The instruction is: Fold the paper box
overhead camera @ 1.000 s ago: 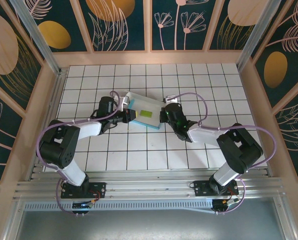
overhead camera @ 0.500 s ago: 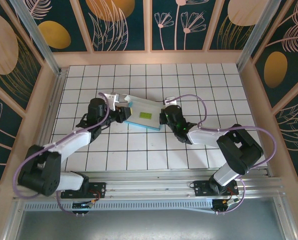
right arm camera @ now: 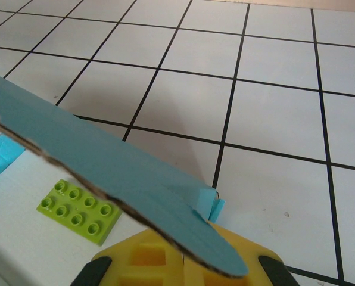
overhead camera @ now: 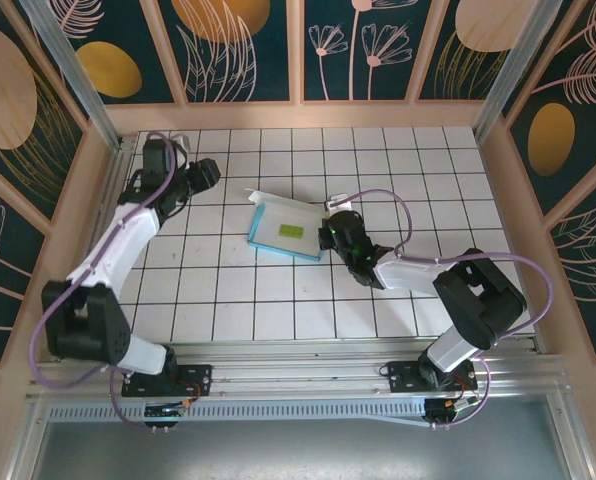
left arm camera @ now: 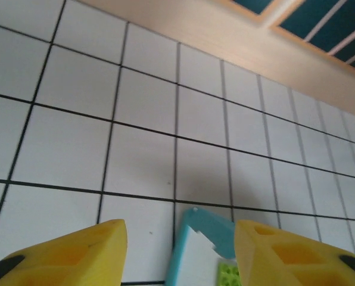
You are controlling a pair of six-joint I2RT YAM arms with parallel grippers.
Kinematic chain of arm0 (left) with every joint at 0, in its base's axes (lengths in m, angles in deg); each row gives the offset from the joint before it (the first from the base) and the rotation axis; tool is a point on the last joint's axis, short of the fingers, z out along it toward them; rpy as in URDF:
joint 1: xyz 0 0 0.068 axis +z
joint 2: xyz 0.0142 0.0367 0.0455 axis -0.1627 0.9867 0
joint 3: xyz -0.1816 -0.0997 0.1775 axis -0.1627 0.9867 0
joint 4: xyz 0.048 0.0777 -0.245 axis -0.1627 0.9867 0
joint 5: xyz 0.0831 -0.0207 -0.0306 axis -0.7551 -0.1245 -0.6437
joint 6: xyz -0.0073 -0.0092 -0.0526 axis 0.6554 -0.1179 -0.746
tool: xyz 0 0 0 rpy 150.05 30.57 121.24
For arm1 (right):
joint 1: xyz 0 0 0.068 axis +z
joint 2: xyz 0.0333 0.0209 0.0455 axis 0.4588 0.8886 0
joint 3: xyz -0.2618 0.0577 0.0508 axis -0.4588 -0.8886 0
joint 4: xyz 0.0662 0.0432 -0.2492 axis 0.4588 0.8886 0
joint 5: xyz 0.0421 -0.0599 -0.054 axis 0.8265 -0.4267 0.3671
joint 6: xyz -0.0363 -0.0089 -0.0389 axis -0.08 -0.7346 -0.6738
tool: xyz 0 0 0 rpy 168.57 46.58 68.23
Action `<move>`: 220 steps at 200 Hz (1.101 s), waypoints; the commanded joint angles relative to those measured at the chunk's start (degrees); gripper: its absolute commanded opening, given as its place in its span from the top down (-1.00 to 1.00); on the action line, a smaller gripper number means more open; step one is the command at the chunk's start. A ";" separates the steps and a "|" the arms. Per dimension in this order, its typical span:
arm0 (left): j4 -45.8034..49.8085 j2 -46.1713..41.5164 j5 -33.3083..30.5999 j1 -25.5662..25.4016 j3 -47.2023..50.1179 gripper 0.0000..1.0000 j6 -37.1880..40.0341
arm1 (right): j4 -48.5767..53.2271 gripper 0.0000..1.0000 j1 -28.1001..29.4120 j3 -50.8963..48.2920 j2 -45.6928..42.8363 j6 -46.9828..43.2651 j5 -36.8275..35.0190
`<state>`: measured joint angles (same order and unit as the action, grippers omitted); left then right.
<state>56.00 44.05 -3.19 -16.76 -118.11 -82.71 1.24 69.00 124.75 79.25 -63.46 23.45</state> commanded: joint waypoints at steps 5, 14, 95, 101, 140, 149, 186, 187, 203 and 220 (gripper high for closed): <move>14.11 10.44 -6.81 1.25 -8.23 0.11 9.81 | 4.47 0.94 0.76 -1.08 0.11 -0.75 -0.11; 14.89 14.42 -6.12 1.25 -10.48 0.16 13.48 | 4.66 0.93 0.76 -0.83 0.06 -0.94 0.05; 9.04 29.00 21.81 1.07 -14.39 0.48 12.99 | 4.52 0.90 0.80 -0.11 0.16 -2.19 0.37; 8.25 29.46 22.25 1.06 -14.00 0.50 12.17 | 4.51 0.90 0.79 -0.02 0.16 -2.27 0.37; 1.92 30.23 28.19 0.39 -10.41 0.59 7.82 | 4.87 0.90 0.84 0.38 0.03 -2.45 0.35; 0.14 30.17 29.25 0.16 -9.57 0.60 6.48 | 4.89 0.89 0.85 0.43 0.09 -2.47 0.32; -4.18 31.33 30.56 -0.91 -8.16 0.59 3.97 | 5.12 0.89 0.84 0.69 0.19 -2.28 0.62; -4.31 31.31 30.52 -0.93 -8.09 0.59 3.91 | 5.13 0.89 0.84 0.64 0.19 -2.28 0.58; -6.23 31.58 31.14 -1.24 -7.25 0.59 2.93 | 5.30 0.89 0.85 0.77 0.19 -2.28 0.81; -6.89 31.80 30.22 -1.52 -6.81 0.60 2.61 | 5.35 0.89 0.93 0.74 0.18 -2.29 0.81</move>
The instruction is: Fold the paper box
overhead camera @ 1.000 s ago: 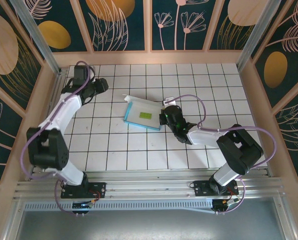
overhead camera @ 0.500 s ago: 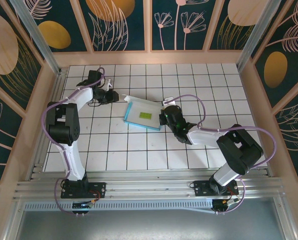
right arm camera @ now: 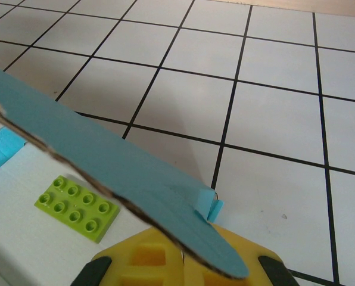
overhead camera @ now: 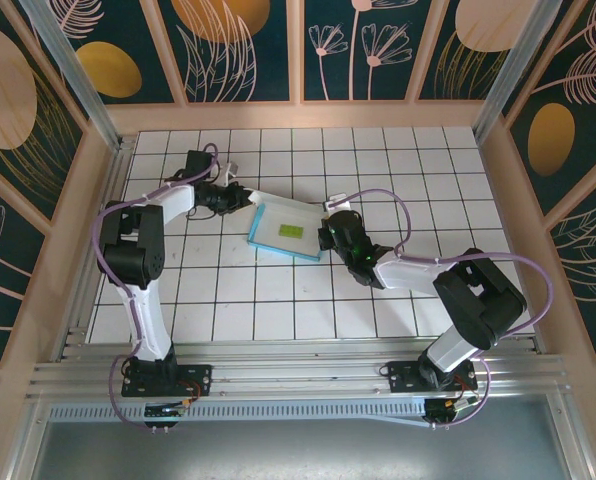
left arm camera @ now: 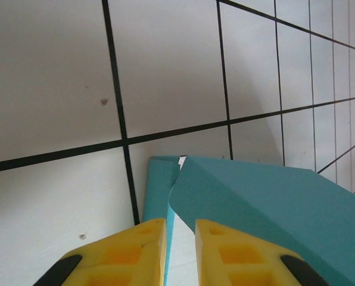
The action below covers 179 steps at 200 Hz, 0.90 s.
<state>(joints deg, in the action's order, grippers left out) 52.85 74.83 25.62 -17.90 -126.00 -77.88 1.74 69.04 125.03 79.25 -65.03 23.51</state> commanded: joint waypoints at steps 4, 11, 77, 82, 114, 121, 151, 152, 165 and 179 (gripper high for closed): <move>-3.74 1.11 1.00 -0.43 1.12 0.60 -2.22 | 4.93 0.89 0.87 0.49 0.15 -0.71 0.74; -3.62 1.28 0.07 -0.43 1.01 0.61 -2.18 | 4.98 0.89 0.84 0.48 0.09 -0.79 0.66; -4.53 0.79 2.01 -1.12 1.96 0.65 -1.87 | 4.89 0.89 1.05 0.49 0.36 -0.86 0.57; -4.54 0.86 2.07 -1.18 2.07 0.65 -1.86 | 4.89 0.89 1.06 0.49 0.37 -0.96 0.55; -4.84 0.86 1.91 -1.48 2.80 0.66 -1.34 | 4.98 0.89 1.24 0.23 0.71 -2.14 0.10; -4.93 0.82 2.01 -1.48 2.98 0.66 -1.22 | 4.98 0.89 1.33 0.07 0.77 -2.68 -0.20; -5.33 0.22 1.13 -1.57 3.97 0.66 -0.82 | 5.71 0.83 1.76 -0.05 1.09 -4.69 -1.78; -5.37 0.19 1.05 -1.57 3.98 0.66 -0.86 | 5.74 0.83 1.76 -0.04 1.08 -4.72 -1.84; -5.50 -0.33 0.25 -1.57 4.18 0.66 -0.84 | 6.55 0.69 1.77 0.22 0.86 -4.84 -1.83; -5.08 -0.60 -1.14 -1.53 4.00 0.66 -0.74 | 6.57 0.59 1.77 0.07 -0.17 -4.65 -1.68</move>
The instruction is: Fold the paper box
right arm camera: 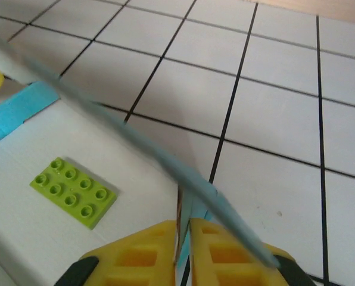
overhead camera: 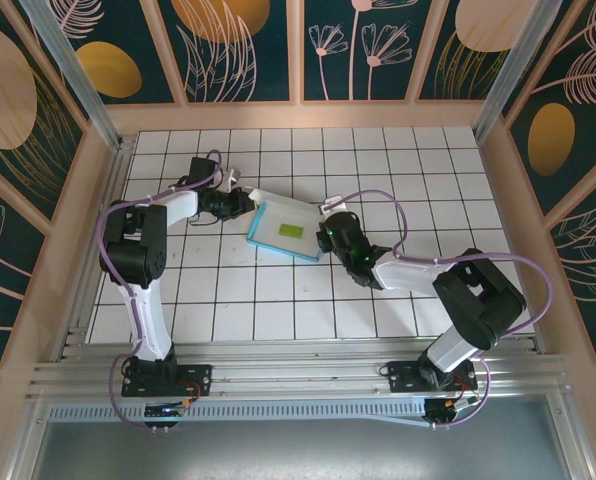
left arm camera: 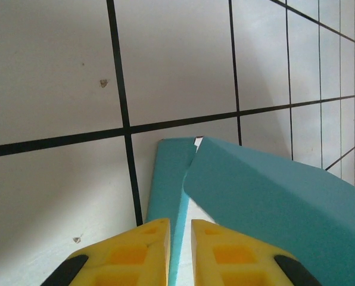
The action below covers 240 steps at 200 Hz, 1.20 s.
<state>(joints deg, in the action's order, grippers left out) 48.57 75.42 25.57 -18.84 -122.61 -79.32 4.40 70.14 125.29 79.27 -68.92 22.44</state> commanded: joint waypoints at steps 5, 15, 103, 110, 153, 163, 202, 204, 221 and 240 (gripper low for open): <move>-0.70 -1.34 -1.43 -0.63 0.60 0.66 0.80 | 3.69 0.57 0.68 -0.39 -0.65 -0.61 -0.57; -0.32 -1.47 -2.24 -0.63 0.47 0.66 1.01 | 3.29 0.53 0.68 -0.72 -1.72 -0.59 -0.52; 4.35 -8.81 -11.52 -0.58 2.78 0.53 5.84 | 15.13 -0.12 -0.14 2.50 -11.06 5.33 3.91; 4.78 -9.95 -12.69 -0.61 3.10 0.51 6.62 | 17.20 -0.20 -0.41 2.93 -12.61 6.08 5.24; 5.14 -13.25 -17.14 -0.39 2.96 0.49 10.06 | 23.37 -0.47 -7.40 4.57 -18.34 9.64 19.94; 4.44 -13.23 -16.95 -0.28 2.81 0.48 9.33 | 23.23 -0.50 -9.18 4.96 -17.70 8.43 23.03; 1.65 -15.44 -19.59 -0.11 5.77 0.49 4.09 | 21.18 -0.50 -11.13 6.03 -12.98 6.99 23.06; 1.19 -15.95 -20.03 -0.11 6.35 0.49 3.67 | 20.89 -0.50 -11.17 5.81 -12.88 7.87 22.83; -4.25 -21.89 -20.34 -0.11 12.75 0.49 0.54 | 19.28 -0.30 -11.19 3.66 -13.27 18.89 21.44; -7.56 -26.52 -20.01 -0.11 18.30 0.46 -2.12 | 22.58 -0.23 -10.34 2.35 -14.40 31.74 20.54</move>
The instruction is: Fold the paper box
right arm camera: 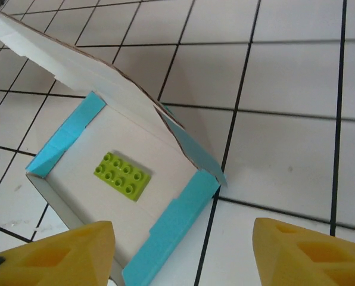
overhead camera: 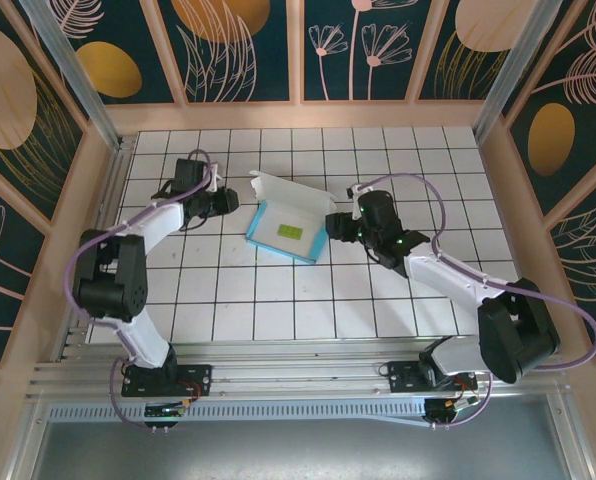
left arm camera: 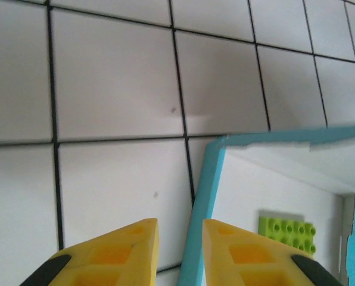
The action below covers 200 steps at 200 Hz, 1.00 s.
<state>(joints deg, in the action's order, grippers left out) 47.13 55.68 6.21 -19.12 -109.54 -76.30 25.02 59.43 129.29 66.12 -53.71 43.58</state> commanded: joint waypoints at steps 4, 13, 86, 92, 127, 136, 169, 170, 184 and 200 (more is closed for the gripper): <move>-6.58 -7.49 -0.25 0.18 5.69 0.45 -5.86 | 2.53 -0.23 0.90 -2.24 -1.64 19.34 -1.64; -7.78 -9.27 0.24 0.18 9.05 0.43 -7.53 | 3.26 -0.21 2.05 -3.92 -2.46 25.53 -2.05; -14.92 -27.49 2.65 -0.04 24.77 0.10 -15.64 | 0.54 -0.19 7.17 0.83 15.49 46.03 -2.39; -14.04 -27.90 2.87 -0.08 24.80 0.08 -15.20 | 0.68 -0.17 7.37 1.90 17.26 46.00 -3.16; -11.38 -29.79 4.48 -0.08 25.47 0.05 -13.37 | -0.96 0.03 8.22 3.51 21.21 47.72 -6.76; -11.44 -30.00 4.87 -0.06 25.72 0.05 -13.50 | -0.53 0.04 8.27 3.91 21.61 47.66 -7.54; -11.82 -29.44 5.03 -0.07 25.72 0.03 -13.12 | 4.59 0.41 8.48 7.74 23.79 43.97 -12.16; -11.77 -29.37 4.97 -0.03 25.70 0.03 -13.07 | 4.88 0.43 8.48 7.92 23.92 43.83 -12.36; -11.49 -28.73 4.64 -0.04 25.33 0.01 -12.54 | 8.64 0.63 8.62 10.26 25.26 40.53 -14.33; -11.26 -27.83 4.84 -0.05 25.05 -0.02 -12.15 | 12.45 0.75 8.79 12.50 26.53 35.46 -15.99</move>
<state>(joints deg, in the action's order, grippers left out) 35.98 26.70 9.84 -19.12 -84.36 -89.61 29.74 67.65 138.32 90.55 -11.39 33.98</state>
